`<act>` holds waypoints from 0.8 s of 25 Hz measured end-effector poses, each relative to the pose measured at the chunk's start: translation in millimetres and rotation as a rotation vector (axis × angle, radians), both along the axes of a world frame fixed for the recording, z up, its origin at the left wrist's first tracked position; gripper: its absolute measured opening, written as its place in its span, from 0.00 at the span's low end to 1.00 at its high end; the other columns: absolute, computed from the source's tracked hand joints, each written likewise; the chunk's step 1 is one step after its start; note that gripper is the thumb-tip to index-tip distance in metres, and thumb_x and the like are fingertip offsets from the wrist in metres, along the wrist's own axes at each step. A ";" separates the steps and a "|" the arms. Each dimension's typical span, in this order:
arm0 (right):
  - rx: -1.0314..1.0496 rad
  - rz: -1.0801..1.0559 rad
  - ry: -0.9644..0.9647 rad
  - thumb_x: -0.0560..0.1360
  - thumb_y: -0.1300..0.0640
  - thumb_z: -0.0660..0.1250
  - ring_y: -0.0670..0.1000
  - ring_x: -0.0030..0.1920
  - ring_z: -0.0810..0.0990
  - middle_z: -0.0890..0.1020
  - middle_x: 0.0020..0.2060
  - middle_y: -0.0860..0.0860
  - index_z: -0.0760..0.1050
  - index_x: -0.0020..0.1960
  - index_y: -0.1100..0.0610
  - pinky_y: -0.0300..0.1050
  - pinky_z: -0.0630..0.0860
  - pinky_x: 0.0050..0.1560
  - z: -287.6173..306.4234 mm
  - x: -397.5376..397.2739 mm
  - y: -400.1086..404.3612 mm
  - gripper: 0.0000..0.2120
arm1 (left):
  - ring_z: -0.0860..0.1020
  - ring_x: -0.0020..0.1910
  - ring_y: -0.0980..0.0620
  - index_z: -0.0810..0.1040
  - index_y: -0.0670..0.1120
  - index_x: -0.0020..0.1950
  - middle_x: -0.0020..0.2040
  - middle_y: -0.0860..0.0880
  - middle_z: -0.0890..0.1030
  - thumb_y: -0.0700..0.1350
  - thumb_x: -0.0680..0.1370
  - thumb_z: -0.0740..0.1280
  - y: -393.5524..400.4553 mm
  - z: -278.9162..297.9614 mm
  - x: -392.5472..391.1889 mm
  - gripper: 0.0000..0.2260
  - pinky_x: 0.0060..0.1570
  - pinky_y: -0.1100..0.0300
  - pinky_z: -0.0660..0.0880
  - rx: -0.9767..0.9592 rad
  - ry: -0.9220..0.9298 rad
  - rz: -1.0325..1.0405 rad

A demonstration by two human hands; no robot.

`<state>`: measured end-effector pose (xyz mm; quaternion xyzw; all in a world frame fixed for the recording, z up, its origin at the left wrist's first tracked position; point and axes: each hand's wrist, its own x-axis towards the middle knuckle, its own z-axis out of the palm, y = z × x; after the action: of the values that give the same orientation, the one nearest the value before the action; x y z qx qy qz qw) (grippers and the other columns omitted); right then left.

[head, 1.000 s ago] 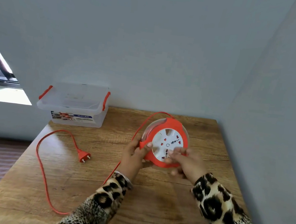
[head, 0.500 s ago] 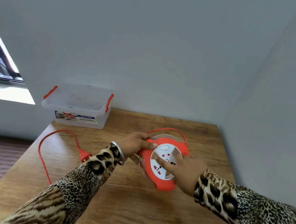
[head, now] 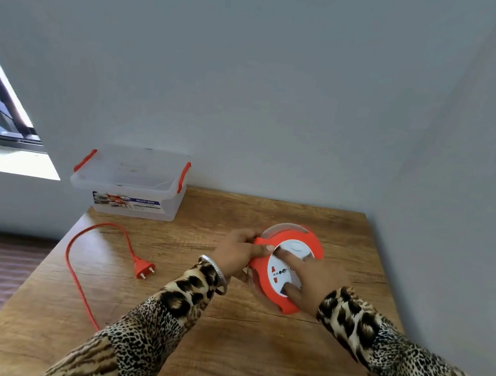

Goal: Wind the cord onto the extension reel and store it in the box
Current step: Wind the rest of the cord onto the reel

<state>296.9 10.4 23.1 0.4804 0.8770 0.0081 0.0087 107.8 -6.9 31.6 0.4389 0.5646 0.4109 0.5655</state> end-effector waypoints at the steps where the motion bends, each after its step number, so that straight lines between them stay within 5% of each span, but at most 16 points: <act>1: -0.019 -0.069 0.097 0.70 0.41 0.60 0.53 0.45 0.80 0.80 0.52 0.51 0.48 0.68 0.33 0.47 0.78 0.40 -5.3 -0.3 -1.0 0.31 | 0.83 0.43 0.49 0.81 0.53 0.55 0.48 0.48 0.85 0.45 0.73 0.71 -1.0 -2.1 4.4 0.10 0.33 0.53 0.81 0.024 -0.008 0.042; 5: -0.161 -0.423 0.601 0.65 0.39 0.68 0.54 0.48 0.79 0.81 0.50 0.50 0.62 0.67 0.38 0.45 0.77 0.46 -23.5 -9.0 -9.7 0.32 | 0.82 0.50 0.48 0.80 0.53 0.55 0.53 0.48 0.83 0.41 0.73 0.72 -4.5 -14.3 19.8 0.13 0.42 0.53 0.81 0.150 -0.038 0.132; 8: -0.365 -0.745 1.070 0.64 0.42 0.74 0.53 0.54 0.78 0.78 0.60 0.52 0.68 0.67 0.44 0.40 0.72 0.48 -29.2 -19.9 -12.9 0.33 | 0.80 0.54 0.56 0.78 0.53 0.59 0.55 0.56 0.82 0.42 0.72 0.72 -12.4 -26.1 33.5 0.16 0.56 0.50 0.79 0.268 0.040 0.170; 11: -0.685 -1.043 1.503 0.68 0.46 0.72 0.52 0.34 0.79 0.81 0.49 0.56 0.68 0.67 0.51 0.40 0.73 0.30 -27.7 -27.1 -12.5 0.30 | 0.75 0.60 0.62 0.76 0.50 0.64 0.60 0.61 0.77 0.44 0.73 0.72 -25.1 -39.7 46.3 0.20 0.63 0.52 0.74 0.355 0.152 0.219; 14: -0.986 -1.164 1.708 0.72 0.42 0.67 0.49 0.19 0.67 0.75 0.29 0.55 0.73 0.55 0.58 0.36 0.64 0.21 -25.0 -25.3 -15.4 0.22 | 0.76 0.61 0.57 0.76 0.50 0.65 0.62 0.54 0.77 0.44 0.74 0.71 -36.3 -51.7 50.2 0.20 0.62 0.53 0.74 0.446 0.175 0.238; 17: -1.185 -1.191 1.912 0.75 0.40 0.61 0.46 0.14 0.63 0.73 0.25 0.53 0.70 0.54 0.57 0.34 0.61 0.18 -17.5 -27.4 -19.1 0.20 | 0.79 0.58 0.49 0.76 0.54 0.61 0.59 0.53 0.79 0.38 0.74 0.71 -45.7 -58.4 50.1 0.19 0.58 0.50 0.78 0.366 -0.087 0.310; 20: -1.208 -1.155 1.825 0.75 0.49 0.63 0.46 0.16 0.66 0.78 0.26 0.54 0.70 0.56 0.57 0.34 0.62 0.19 -8.6 -29.2 -21.2 0.14 | 0.82 0.54 0.44 0.75 0.47 0.63 0.57 0.47 0.80 0.35 0.74 0.70 -44.1 -58.7 43.5 0.20 0.52 0.46 0.80 0.206 -0.293 0.308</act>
<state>267.7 -10.8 14.5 0.5457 0.0850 -0.7404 -0.3831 151.3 -51.0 -27.0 0.3386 0.4921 0.6070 0.5242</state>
